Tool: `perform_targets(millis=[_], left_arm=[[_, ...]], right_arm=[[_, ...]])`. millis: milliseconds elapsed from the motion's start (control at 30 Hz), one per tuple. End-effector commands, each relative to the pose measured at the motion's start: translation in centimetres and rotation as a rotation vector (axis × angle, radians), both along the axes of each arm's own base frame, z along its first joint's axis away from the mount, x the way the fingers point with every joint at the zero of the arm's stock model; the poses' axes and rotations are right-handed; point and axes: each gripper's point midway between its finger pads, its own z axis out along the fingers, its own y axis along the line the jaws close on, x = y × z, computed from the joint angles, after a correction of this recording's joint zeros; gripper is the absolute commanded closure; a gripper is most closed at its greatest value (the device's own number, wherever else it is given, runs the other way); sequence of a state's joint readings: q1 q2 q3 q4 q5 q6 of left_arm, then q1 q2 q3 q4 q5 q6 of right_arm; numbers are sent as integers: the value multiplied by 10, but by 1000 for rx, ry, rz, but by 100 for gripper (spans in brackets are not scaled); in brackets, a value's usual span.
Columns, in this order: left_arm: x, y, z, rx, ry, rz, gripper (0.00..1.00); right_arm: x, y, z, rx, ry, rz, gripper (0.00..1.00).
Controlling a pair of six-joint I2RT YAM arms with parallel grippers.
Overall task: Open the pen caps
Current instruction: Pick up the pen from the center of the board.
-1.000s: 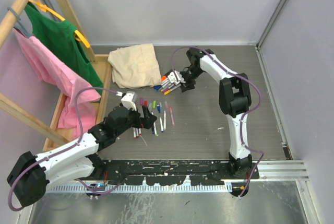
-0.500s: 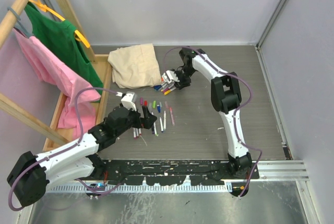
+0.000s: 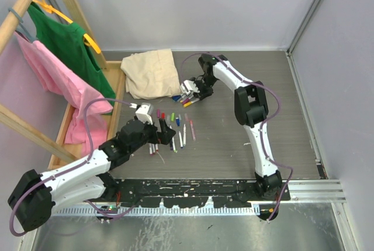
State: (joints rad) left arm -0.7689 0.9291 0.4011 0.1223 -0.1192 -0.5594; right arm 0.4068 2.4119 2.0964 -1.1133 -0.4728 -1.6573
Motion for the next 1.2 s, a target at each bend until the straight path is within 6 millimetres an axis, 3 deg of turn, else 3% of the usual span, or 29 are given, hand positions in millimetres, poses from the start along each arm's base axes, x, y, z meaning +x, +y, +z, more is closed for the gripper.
perform_targets(millis=[0,267,500,767,933,1167], left_arm=[[7,-3,18,-52,-61,11,2],[6,-2,19,-59,-61,11,2],[4,-2,21,-76,-61,9,2],[2,-4,30,-113,-78,4,2],[1,-6,34,-141,-83,-1,2],[0,-9,37,-162,-83,-13,2]], right_arm=[[-9,-6,-4,-50,37,6,78],[-22,-27,-4,-110,60,-41,91],[-43,-62,-5,-142,88,-96,91],[-62,-101,-15,-179,130,-305,90],[-71,-105,-21,-169,138,-435,82],[-79,-91,-26,-200,134,-453,72]])
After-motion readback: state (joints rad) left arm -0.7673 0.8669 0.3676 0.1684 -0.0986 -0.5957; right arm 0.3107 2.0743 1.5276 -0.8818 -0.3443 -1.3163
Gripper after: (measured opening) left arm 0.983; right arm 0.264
